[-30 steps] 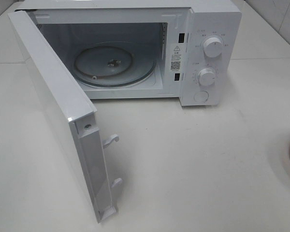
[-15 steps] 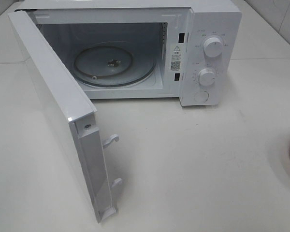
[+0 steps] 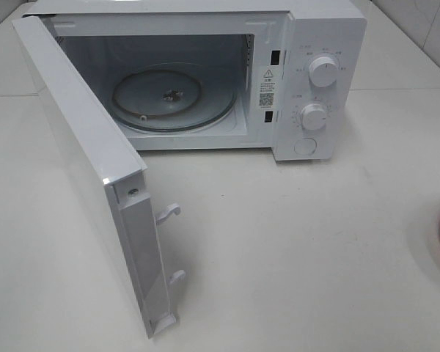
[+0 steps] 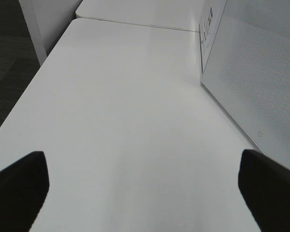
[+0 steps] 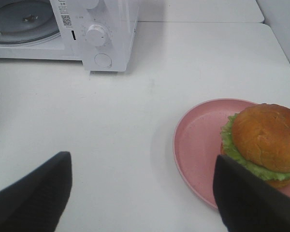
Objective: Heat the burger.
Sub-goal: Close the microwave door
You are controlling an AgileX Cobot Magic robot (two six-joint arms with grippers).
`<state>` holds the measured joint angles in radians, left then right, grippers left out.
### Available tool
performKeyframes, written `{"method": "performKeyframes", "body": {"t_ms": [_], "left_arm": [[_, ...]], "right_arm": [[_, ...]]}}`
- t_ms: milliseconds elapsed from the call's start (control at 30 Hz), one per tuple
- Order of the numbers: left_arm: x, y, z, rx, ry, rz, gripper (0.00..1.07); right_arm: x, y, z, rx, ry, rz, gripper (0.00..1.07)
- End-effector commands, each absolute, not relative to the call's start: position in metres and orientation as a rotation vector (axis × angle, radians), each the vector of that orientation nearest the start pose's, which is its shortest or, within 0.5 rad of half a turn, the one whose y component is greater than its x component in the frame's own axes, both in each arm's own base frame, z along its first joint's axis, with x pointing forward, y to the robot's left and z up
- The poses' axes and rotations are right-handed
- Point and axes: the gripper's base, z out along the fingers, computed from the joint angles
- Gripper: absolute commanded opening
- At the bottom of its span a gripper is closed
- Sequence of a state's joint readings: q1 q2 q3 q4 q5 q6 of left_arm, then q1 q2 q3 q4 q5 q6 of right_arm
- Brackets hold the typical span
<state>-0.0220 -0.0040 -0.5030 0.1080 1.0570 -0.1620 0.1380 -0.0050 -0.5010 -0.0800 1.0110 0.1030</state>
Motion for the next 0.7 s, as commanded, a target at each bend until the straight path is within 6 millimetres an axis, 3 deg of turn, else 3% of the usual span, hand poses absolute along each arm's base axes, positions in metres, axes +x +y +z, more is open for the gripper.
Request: {"method": "performKeyframes", "body": {"t_ms": [33, 700], "left_arm": [[-0.0085, 0.0084, 0.2796, -0.141, 1.990, -0.001, 1.01], [-0.0084, 0.0075, 0.2797, -0.141, 1.989, -0.016, 1.01]], "right_arm": [[-0.0068, -0.0068, 0.2819, -0.023, 1.952, 0.066, 0.76], [-0.0068, -0.0068, 0.2819, -0.023, 1.952, 0.066, 0.76]]}}
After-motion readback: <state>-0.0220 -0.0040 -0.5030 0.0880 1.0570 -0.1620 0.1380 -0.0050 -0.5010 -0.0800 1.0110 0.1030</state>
